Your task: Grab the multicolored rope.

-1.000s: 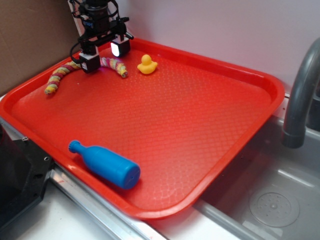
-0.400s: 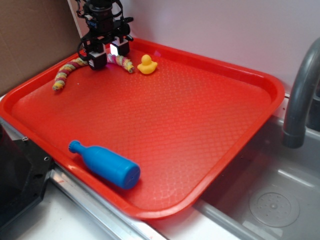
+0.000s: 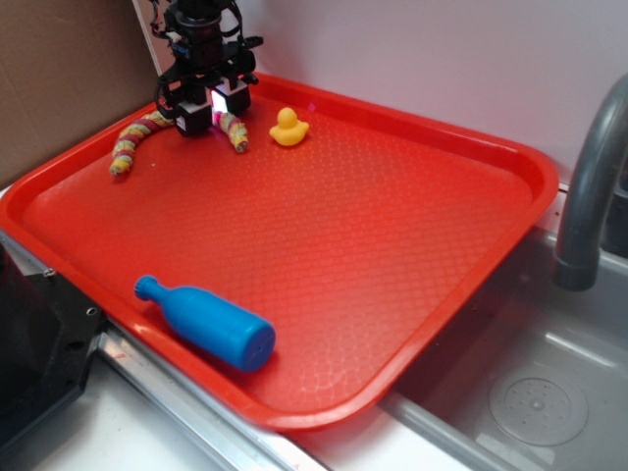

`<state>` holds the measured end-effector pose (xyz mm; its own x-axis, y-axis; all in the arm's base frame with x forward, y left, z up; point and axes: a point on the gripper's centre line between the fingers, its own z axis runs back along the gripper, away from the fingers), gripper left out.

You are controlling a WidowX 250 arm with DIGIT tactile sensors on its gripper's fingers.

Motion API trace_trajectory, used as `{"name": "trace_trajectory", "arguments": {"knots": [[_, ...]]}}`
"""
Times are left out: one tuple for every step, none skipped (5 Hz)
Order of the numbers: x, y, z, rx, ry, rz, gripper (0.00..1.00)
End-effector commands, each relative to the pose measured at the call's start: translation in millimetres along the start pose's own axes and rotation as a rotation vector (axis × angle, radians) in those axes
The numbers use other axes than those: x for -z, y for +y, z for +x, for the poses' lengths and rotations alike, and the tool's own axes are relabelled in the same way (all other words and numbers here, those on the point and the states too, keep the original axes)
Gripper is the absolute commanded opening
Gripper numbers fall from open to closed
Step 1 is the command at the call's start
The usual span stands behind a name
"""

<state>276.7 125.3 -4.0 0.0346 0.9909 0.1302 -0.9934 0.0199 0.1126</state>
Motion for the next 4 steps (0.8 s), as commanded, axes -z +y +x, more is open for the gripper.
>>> {"name": "trace_trajectory", "arguments": {"knots": [[8, 50, -13, 0.058, 0.061, 0.1, 0.0], [-38, 62, -20, 0.124, 0.052, -0.012, 0.0], [-82, 72, -19, 0.202, 0.071, -0.1, 0.0], [-129, 88, -15, 0.389, 0.063, -0.228, 0.0]]}}
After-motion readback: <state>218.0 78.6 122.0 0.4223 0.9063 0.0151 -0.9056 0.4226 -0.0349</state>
